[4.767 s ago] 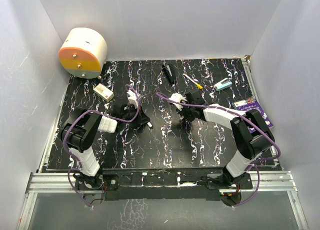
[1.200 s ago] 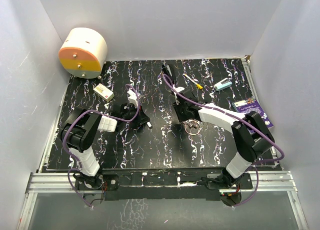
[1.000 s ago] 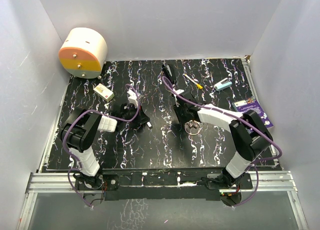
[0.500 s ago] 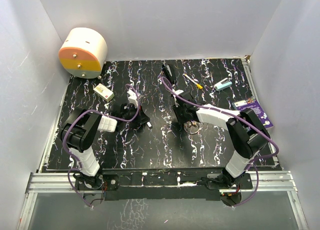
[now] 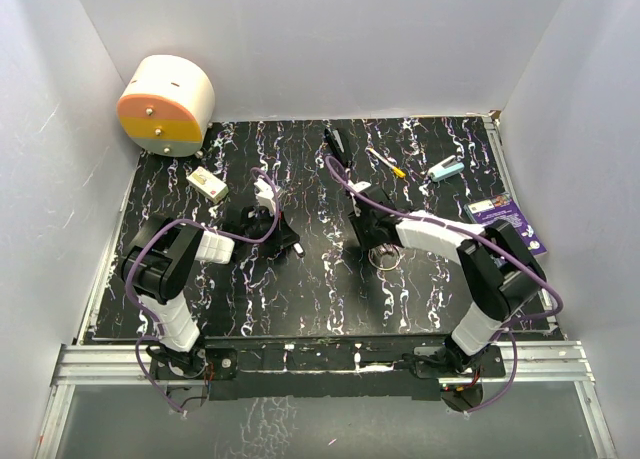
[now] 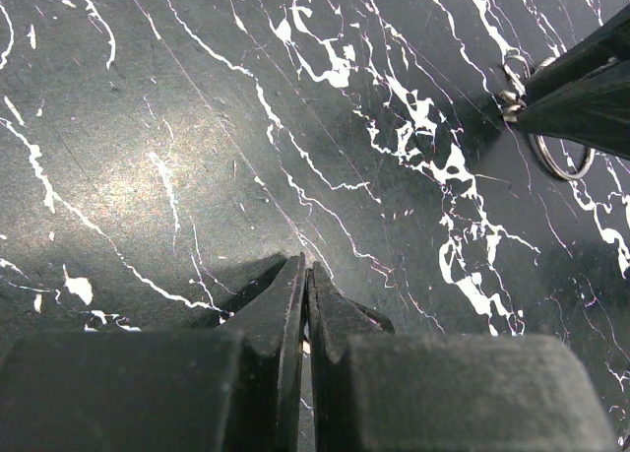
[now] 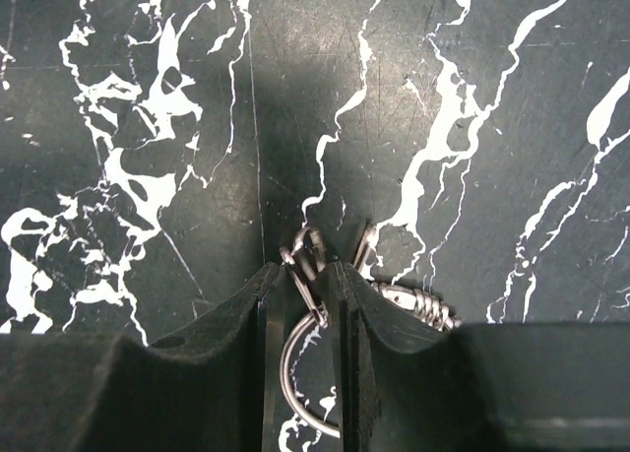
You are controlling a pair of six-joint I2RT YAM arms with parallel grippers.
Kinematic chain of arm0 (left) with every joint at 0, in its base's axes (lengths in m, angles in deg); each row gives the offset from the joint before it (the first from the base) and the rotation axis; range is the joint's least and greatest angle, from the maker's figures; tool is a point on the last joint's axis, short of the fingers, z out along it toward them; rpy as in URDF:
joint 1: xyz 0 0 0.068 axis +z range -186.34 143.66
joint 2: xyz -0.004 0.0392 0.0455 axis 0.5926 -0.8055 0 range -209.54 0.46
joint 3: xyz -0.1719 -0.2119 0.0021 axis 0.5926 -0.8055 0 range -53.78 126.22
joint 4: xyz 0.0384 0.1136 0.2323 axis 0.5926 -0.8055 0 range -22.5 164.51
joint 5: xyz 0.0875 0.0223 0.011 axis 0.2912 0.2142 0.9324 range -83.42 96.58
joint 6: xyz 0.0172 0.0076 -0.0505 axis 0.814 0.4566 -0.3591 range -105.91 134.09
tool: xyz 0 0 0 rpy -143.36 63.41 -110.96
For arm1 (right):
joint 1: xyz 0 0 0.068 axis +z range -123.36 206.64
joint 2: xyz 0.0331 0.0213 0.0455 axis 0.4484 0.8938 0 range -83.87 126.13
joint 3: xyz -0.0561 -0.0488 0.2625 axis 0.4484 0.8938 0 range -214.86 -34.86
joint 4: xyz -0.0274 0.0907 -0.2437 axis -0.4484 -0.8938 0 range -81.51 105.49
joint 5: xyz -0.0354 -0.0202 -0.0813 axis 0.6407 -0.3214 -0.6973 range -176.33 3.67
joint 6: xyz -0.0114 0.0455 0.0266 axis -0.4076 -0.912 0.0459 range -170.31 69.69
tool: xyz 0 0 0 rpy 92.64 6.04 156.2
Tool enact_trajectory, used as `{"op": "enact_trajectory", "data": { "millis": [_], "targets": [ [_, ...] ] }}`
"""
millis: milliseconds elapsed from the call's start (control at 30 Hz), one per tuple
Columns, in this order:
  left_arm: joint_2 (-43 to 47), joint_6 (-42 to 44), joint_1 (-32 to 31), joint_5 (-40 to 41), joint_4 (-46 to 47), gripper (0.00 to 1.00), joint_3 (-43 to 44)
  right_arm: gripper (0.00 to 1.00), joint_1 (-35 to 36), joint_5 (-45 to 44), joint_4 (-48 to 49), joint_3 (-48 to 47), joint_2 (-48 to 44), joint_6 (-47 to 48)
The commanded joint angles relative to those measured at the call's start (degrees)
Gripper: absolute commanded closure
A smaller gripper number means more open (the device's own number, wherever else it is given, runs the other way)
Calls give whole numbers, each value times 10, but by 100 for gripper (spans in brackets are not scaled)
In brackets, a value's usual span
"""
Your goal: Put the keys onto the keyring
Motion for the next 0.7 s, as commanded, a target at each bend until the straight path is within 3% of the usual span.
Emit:
{"op": "enact_trajectory", "data": {
  "millis": [0, 667],
  "targets": [
    [-6, 11, 5, 3, -29, 100, 6, 70, 2, 8, 9, 5, -51, 0],
    [-7, 12, 6, 4, -32, 100, 7, 71, 20, -4, 5, 4, -40, 0]
  ]
}}
